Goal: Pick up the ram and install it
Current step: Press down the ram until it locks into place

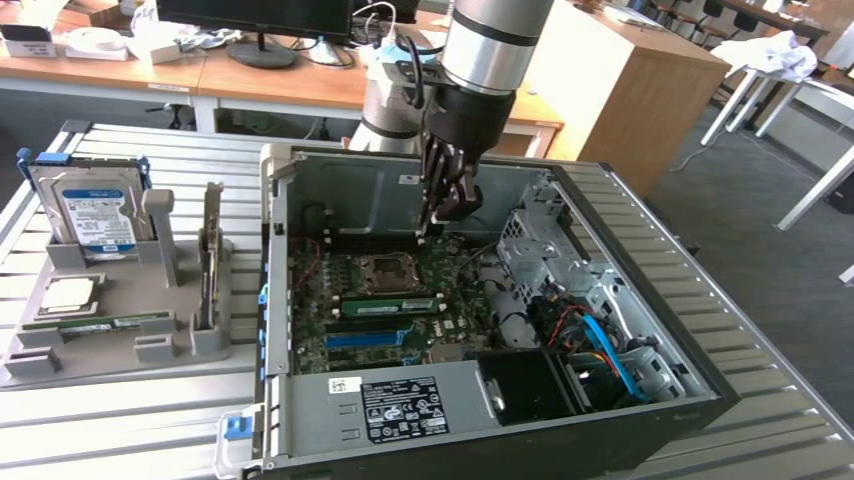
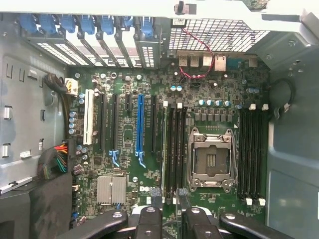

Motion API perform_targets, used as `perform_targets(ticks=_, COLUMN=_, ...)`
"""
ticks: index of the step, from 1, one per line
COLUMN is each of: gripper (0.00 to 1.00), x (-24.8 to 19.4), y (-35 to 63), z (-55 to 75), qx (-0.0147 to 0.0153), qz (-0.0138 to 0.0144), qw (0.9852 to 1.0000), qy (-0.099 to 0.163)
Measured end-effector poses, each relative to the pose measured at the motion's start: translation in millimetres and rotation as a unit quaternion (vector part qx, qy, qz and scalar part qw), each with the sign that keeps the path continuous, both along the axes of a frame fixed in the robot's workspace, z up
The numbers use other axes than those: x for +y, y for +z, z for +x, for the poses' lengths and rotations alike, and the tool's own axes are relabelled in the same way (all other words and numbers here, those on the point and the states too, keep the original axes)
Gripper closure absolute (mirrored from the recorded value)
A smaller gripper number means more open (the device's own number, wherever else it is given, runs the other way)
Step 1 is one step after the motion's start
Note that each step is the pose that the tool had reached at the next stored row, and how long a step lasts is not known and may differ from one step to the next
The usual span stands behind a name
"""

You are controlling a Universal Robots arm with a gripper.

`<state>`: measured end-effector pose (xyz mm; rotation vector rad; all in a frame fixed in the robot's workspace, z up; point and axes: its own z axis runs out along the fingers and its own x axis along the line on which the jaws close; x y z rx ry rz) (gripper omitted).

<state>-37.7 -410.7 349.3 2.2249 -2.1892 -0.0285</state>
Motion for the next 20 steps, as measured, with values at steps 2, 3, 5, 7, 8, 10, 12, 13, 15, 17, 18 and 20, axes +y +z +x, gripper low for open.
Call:
perform_targets(ticks=2, gripper=0.75, x=0.0, y=0.0, z=0.0, qx=0.0000, qz=0.0000, qw=1.0000, qy=0.000)
perform_targets(ticks=3, gripper=0.75, x=0.0, y=0.0, z=0.0, qx=0.0000, qz=0.0000, qw=1.0000, qy=0.000)
perform_targets(ticks=5, gripper=0.75, x=0.0, y=0.0, z=0.0, qx=0.0000, qz=0.0000, qw=1.0000, qy=0.000)
perform_targets(ticks=7, gripper=0.75, x=0.0, y=0.0, z=0.0, qx=0.0000, qz=0.0000, qw=1.0000, qy=0.000)
perform_targets(ticks=8, gripper=0.75, x=0.0, y=0.0, z=0.0, qx=0.0000, qz=0.0000, qw=1.0000, qy=0.000)
perform_targets(ticks=10, gripper=0.75, x=0.0, y=0.0, z=0.0, qx=0.0000, qz=0.0000, qw=1.0000, qy=0.000)
perform_targets(ticks=12, gripper=0.76, x=0.0, y=0.0, z=0.0, qx=0.0000, qz=0.0000, qw=1.0000, qy=0.000)
perform_targets(ticks=13, gripper=0.82, x=0.0, y=0.0, z=0.0, qx=0.0000, qz=0.0000, qw=1.0000, qy=0.000)
perform_targets(ticks=15, gripper=0.89, x=0.0, y=0.0, z=0.0, qx=0.0000, qz=0.0000, qw=1.0000, qy=0.000)
perform_targets(ticks=17, gripper=0.90, x=0.0, y=0.0, z=0.0, qx=0.0000, qz=0.0000, qw=1.0000, qy=0.000)
perform_targets(ticks=18, gripper=0.90, x=0.0, y=0.0, z=0.0, qx=0.0000, qz=0.0000, qw=1.0000, qy=0.000)
perform_targets(ticks=20, gripper=0.90, x=0.0, y=0.0, z=0.0, qx=0.0000, qz=0.0000, qw=1.0000, qy=0.000)
